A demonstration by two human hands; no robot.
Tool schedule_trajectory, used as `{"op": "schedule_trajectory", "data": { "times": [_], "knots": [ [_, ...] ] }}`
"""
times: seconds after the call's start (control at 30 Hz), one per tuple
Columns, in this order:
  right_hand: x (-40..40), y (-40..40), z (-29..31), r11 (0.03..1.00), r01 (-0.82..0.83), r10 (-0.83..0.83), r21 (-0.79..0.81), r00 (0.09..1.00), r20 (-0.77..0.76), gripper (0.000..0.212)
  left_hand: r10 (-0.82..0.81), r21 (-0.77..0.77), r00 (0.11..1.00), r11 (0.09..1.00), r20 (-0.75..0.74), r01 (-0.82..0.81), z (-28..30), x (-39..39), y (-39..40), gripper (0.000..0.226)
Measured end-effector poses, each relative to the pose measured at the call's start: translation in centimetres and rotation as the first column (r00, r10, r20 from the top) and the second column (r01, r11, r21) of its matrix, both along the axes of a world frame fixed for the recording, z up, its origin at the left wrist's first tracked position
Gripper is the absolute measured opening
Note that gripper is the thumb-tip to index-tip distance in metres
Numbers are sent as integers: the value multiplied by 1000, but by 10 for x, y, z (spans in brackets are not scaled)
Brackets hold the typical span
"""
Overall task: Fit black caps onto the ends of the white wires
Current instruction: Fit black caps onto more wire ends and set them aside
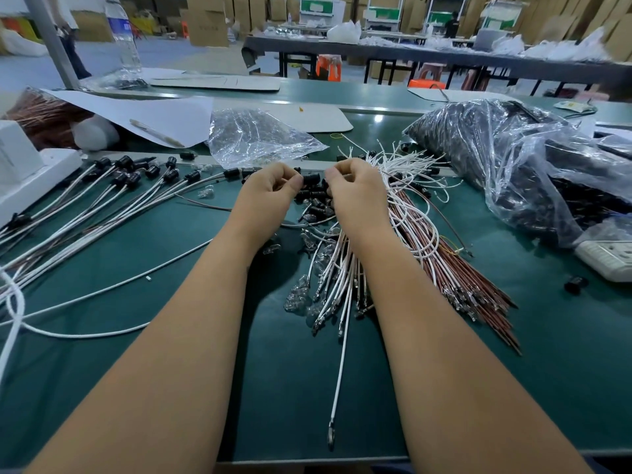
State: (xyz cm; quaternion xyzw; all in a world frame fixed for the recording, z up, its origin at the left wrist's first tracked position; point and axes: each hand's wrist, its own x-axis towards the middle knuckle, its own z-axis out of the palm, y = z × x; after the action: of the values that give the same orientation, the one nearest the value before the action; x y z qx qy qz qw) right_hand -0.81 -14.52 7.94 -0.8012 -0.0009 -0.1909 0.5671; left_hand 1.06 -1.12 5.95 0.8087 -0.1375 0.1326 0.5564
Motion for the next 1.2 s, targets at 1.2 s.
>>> {"op": "schedule_trajectory", "data": {
  "times": [1.2],
  "knots": [
    [2,-10,1,780,-84,223,620,963,-150,17,-13,-10,994,1000,107,14,2,-4,-2,4]
  ]
}}
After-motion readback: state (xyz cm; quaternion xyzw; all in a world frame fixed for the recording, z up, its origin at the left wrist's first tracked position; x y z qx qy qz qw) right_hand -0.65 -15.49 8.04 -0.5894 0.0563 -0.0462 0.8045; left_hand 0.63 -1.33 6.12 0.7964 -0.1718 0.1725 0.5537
